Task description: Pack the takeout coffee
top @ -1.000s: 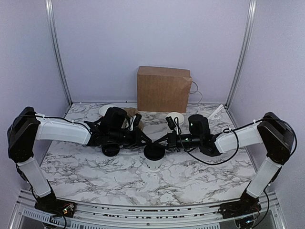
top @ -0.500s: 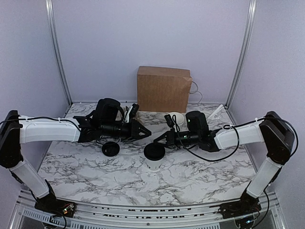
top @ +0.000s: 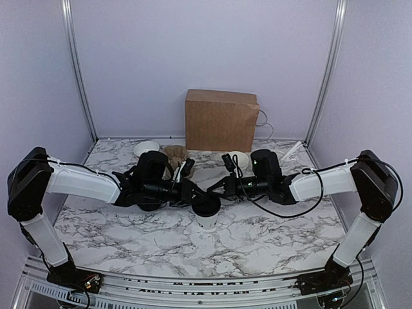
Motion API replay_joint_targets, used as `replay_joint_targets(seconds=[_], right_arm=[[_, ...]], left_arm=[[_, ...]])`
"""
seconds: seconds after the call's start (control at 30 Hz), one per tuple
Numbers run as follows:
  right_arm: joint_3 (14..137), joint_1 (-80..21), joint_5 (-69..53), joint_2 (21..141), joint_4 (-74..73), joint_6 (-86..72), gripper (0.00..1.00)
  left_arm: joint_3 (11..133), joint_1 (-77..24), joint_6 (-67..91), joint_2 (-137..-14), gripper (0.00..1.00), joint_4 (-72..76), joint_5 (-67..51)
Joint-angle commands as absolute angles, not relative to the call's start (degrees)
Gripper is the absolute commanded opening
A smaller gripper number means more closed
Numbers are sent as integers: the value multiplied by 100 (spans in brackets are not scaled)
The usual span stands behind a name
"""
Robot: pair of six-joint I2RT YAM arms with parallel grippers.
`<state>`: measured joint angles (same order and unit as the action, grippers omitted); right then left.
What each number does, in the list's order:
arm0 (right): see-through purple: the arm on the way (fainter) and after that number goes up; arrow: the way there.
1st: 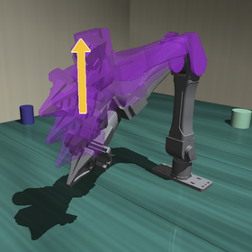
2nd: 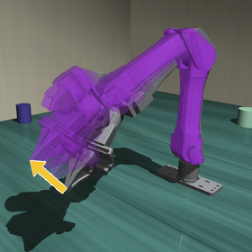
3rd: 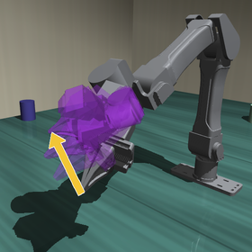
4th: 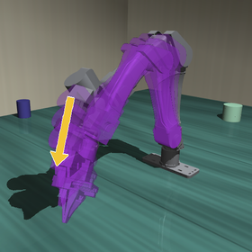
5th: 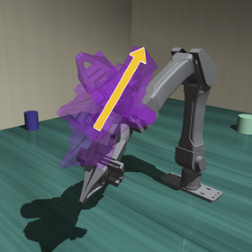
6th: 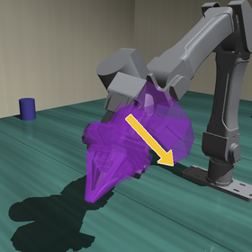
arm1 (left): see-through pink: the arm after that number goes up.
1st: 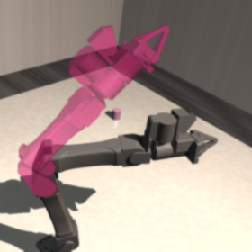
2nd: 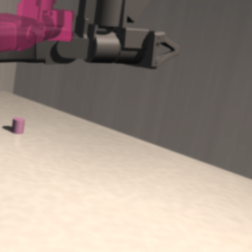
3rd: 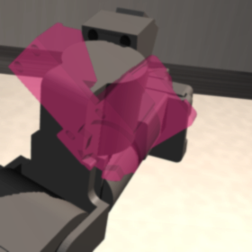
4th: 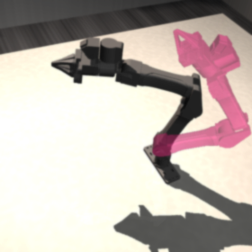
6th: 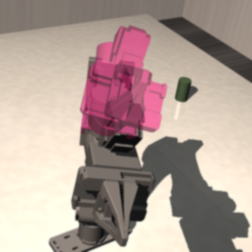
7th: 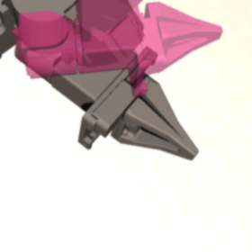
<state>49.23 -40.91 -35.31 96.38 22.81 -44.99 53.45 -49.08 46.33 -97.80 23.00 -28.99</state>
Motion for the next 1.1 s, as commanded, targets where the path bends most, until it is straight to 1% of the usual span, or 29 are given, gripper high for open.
replay_joint_targets(seconds=[0.0,0.17,0.43,0.63,0.8,0.97,1.07], right_arm=[[5006,-4105,-3451,9607,2202,-4466,0],[5178,-4098,-3444,9489,2048,-4357,0],[5460,-3959,-3251,8730,1743,-3844,1],[5095,-3978,-3554,8565,2066,-4075,1],[4690,-4104,-4006,8946,2886,-4479,2],[4402,-4146,-4236,9808,3535,-5120,0],[4294,-4148,-4225,9956,3830,-5321,0]], left_arm=[[5193,-4939,4559,-9865,21,1839,-2787],[5338,-4937,4520,-9861,20,1661,-2728],[5752,-4963,4423,-9716,20,1446,-2648],[6164,-4966,4242,-9506,20,1024,-2329],[6262,-4966,4124,-9247,20,752,-1907],[6220,-4966,4087,-9258,20,556,-1850],[6183,-4966,4078,-9197,20,539,-1822]])
